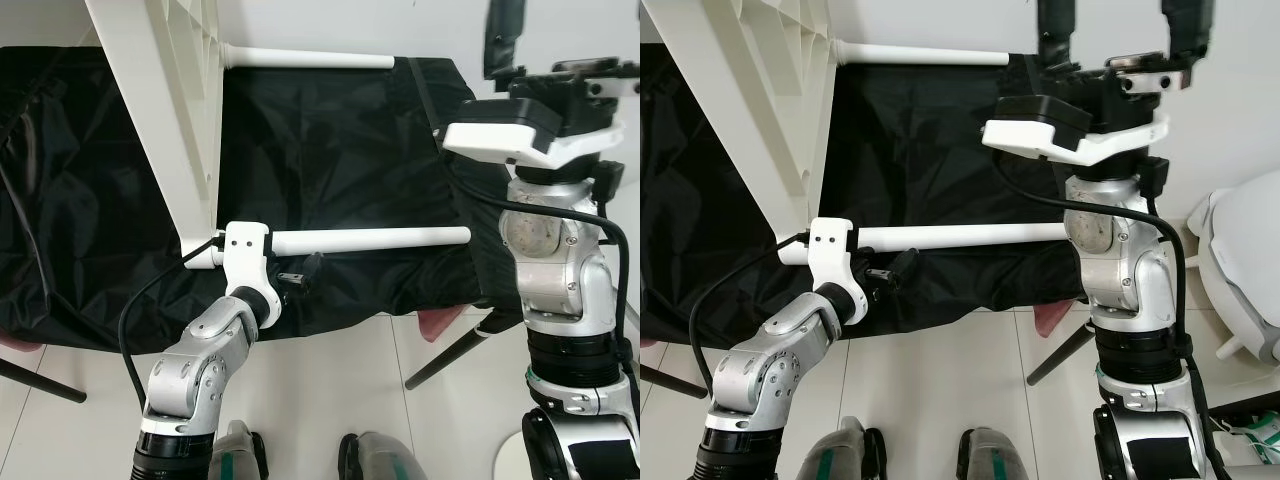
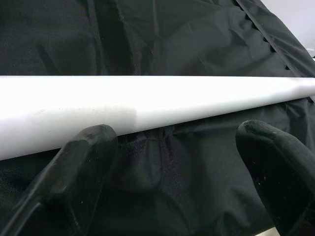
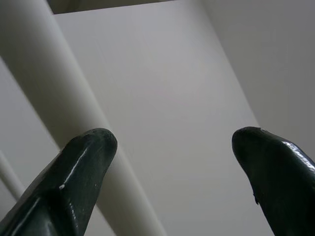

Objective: Building children table

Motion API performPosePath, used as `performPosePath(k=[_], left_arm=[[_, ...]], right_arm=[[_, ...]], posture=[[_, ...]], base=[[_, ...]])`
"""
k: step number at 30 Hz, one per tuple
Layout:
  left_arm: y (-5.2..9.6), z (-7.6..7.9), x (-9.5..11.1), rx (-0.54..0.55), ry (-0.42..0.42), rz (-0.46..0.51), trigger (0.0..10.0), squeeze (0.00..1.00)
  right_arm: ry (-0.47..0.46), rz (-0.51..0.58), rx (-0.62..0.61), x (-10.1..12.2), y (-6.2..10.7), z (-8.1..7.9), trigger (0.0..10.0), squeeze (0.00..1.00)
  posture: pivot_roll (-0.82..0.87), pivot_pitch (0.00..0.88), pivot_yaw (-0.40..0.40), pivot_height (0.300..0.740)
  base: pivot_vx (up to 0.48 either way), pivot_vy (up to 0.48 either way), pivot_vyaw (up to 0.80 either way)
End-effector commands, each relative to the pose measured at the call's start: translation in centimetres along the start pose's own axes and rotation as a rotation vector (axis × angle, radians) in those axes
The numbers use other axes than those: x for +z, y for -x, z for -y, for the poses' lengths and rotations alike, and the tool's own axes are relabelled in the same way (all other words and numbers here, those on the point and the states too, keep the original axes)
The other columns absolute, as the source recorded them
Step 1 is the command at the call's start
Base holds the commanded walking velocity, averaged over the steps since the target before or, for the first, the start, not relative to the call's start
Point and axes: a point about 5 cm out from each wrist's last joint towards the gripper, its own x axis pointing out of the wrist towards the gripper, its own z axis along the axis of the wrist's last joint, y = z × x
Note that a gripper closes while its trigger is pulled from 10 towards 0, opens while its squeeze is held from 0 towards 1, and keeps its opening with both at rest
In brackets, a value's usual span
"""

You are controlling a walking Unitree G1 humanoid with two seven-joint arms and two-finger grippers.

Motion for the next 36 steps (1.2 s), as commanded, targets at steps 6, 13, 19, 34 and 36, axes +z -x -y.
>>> performPosePath(k=[6,13,19,34,36], left_arm=[[-0.4,1.3,0.4,-0.035,0.048,0.040,10.0,0.00],[-0.3,1.3,0.4,-0.032,0.049,0.040,10.0,0.00],[-0.4,1.4,0.5,-0.041,0.048,0.041,10.0,0.00],[-0.3,1.4,0.6,-0.035,0.048,0.045,10.0,0.00],[-0.2,1.4,0.6,-0.034,0.048,0.045,10.0,0.00]], right_arm=[[-0.042,0.001,0.138,-0.1,0.9,-1.8,10.0,0.00],[-0.032,-0.004,0.141,-0.3,0.5,-1.5,10.0,0.00],[-0.014,0.003,0.133,-0.8,-1.2,-1.1,10.0,0.00],[-0.030,0.014,0.232,-0.8,-3.3,-2.6,10.0,0.00],[-0.027,0.019,0.245,-0.8,-3.5,-2.7,10.0,0.00]], posture=[[-0.09,0.081,0.000,0.740],[-0.10,0.087,0.003,0.740],[-0.10,0.086,0.007,0.740],[-0.09,0.090,0.005,0.740],[-0.09,0.090,0.005,0.740]], base=[[0.000,0.000,0.00],[0.000,0.000,0.00],[0.000,0.000,0.00],[0.000,0.000,0.00],[0.000,0.000,0.00]])
